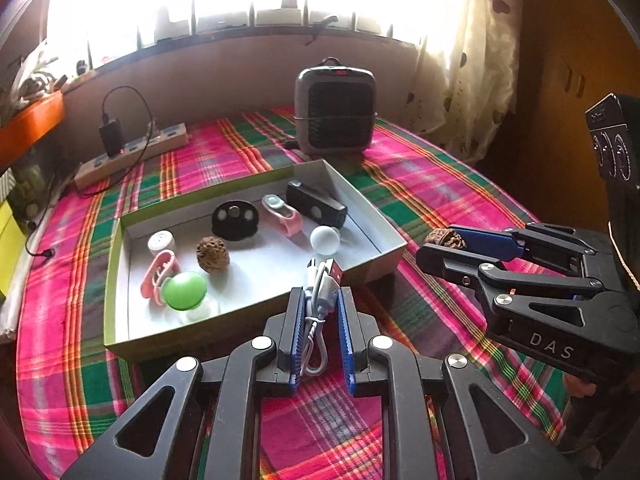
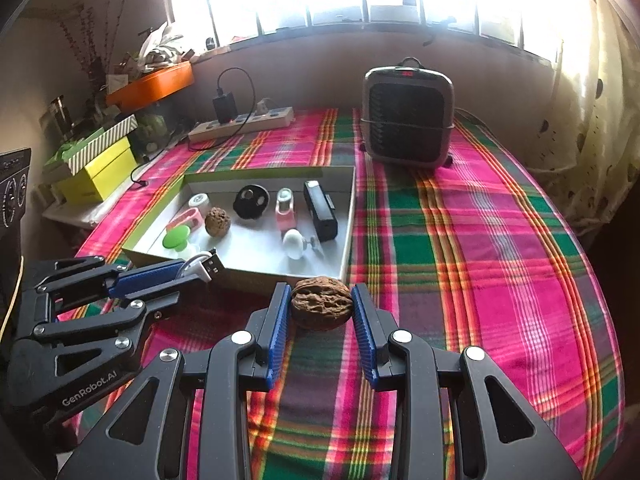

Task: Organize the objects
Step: 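Carry the walnut with right gripper while left gripper carries the white cable into the box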

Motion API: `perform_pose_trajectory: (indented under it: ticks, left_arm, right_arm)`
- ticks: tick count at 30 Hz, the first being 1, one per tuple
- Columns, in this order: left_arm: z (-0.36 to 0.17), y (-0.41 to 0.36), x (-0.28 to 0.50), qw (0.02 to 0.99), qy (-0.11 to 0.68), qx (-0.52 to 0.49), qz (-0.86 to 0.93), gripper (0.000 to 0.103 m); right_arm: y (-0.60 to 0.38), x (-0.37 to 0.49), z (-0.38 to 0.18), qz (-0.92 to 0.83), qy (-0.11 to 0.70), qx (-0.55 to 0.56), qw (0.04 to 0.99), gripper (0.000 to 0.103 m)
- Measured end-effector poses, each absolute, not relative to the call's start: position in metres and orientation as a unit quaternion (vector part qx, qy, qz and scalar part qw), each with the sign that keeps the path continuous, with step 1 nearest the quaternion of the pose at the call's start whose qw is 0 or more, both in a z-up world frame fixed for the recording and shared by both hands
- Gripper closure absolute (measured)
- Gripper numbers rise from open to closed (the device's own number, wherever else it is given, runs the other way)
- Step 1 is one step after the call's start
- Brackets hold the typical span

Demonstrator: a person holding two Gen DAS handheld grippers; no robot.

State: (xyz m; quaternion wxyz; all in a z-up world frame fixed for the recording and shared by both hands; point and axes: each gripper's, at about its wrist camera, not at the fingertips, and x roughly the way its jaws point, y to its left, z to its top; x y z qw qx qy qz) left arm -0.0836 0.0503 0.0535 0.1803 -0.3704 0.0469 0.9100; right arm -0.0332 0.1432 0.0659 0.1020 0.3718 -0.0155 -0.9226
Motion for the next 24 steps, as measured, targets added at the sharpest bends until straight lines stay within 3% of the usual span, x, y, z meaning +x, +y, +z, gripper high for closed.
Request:
perform_pose_trajectory:
  ticks: [24]
  left_arm:
    - [0.039,0.018,-0.136,0.137,0.015,-0.391,0.910,0.089]
  right_arm:
    - [0.126,-0.089,0.061,-0.914,-0.020,0.385,0.127,0.070]
